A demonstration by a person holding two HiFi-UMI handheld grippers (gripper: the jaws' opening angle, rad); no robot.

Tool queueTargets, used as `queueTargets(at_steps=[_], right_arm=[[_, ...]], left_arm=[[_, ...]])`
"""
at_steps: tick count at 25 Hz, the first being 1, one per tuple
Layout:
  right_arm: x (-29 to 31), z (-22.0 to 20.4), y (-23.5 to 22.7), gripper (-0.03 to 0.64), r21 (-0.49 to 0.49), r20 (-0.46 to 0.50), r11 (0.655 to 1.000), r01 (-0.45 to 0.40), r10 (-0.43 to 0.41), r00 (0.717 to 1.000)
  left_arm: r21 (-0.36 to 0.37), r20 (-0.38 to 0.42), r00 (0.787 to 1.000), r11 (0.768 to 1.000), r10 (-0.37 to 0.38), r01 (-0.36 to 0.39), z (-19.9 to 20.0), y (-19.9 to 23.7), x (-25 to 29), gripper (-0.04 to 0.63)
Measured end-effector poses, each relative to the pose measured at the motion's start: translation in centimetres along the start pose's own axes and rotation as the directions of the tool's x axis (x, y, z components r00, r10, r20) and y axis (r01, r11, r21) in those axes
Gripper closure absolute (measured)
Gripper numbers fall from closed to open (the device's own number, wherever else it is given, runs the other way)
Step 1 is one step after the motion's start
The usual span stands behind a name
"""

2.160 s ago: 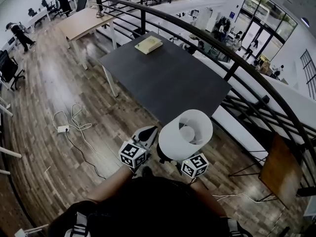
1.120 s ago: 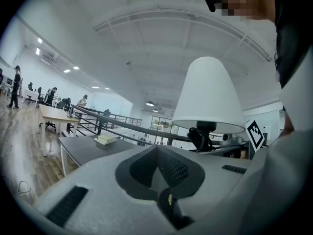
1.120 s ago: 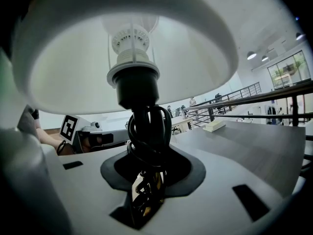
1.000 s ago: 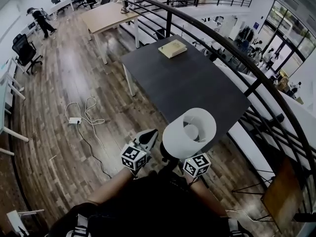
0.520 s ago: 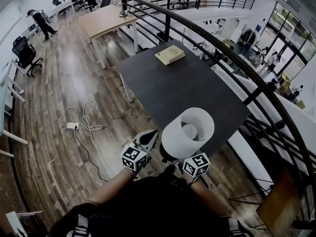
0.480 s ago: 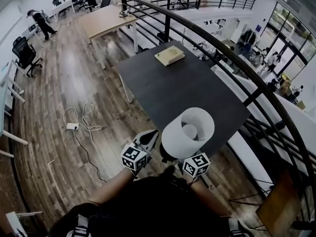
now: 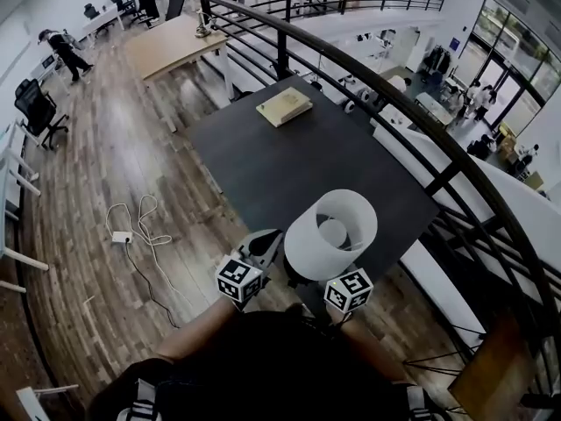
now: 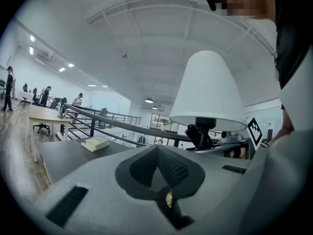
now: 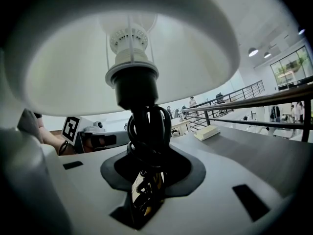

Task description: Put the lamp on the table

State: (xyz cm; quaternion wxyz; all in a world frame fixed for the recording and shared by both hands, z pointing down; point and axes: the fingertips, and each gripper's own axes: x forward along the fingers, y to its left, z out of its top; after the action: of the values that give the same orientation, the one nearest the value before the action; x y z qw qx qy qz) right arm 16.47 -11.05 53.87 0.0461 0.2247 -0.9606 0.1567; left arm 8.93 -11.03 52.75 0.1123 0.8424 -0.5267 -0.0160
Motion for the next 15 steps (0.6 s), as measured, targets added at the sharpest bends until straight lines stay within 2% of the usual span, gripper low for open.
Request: queueTargets(at_steps=[8, 15], right_arm=[[-0.2, 0.4, -3.4, 0.503, 0.018, 0.002, 1.000, 0.010, -0.010, 1.000], [0.8, 1.2, -6.0, 0.503, 0.026, 0.016, 0.997, 0.071, -0.071, 0.997]], left_arm=[[0.011, -0.006, 1.000, 1.000, -0.028, 0.028, 0.0, -0.2, 4.3, 0.586], [0.021, -0.016, 0.997, 0.997, -0.074, 0.075, 0.6, 1.0, 6.9, 0.586]])
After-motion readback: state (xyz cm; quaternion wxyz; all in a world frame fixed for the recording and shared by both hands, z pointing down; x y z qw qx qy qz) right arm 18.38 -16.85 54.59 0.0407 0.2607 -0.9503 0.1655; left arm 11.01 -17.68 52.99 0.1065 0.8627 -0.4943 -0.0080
